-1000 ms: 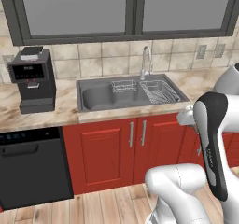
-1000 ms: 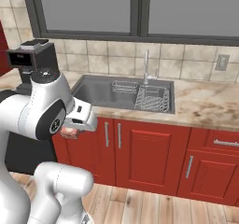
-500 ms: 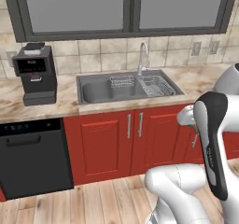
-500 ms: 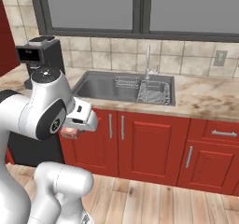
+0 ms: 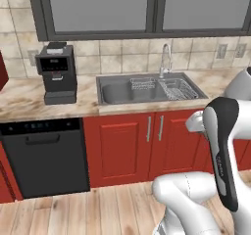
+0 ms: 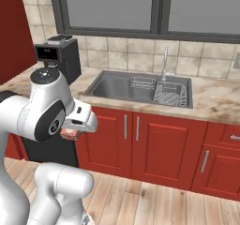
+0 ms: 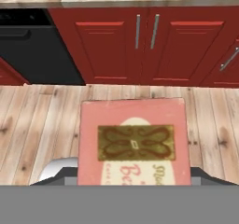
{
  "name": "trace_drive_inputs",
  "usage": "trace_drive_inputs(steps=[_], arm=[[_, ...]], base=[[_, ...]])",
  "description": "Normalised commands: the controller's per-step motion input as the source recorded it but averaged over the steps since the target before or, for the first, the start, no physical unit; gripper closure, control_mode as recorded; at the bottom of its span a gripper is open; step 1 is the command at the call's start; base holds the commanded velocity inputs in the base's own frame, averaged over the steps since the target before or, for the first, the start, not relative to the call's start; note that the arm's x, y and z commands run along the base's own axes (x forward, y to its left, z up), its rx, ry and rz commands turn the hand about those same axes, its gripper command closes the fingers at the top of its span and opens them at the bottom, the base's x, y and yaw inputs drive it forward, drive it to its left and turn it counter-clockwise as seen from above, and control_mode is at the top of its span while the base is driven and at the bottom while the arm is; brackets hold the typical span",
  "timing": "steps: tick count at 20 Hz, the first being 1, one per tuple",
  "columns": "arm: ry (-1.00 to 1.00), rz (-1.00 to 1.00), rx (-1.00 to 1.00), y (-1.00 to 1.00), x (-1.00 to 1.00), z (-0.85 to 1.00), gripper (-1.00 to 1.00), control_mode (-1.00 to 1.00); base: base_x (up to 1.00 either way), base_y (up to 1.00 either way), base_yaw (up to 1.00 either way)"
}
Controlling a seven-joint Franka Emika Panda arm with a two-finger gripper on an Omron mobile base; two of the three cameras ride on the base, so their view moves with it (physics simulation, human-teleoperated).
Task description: Pick up the bar soap and dish brush from the sink, and place them back in the cabinet, and close the cabinet doors.
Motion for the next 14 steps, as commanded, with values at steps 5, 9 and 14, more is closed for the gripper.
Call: trace_drive_inputs(steps=[5,9,14], arm=[[0.00,0.00,0.00,0.00,0.00,0.00,1.00,1.00],[0.00,0.00,0.00,0.00,0.00,0.00,1.00,1.00],[0.00,0.00,0.00,0.00,0.00,0.00,1.00,1.00]], base=[[0.02,0.00,0.49],[0.04,0.00,0.56],[0.04,0.00,0.55]])
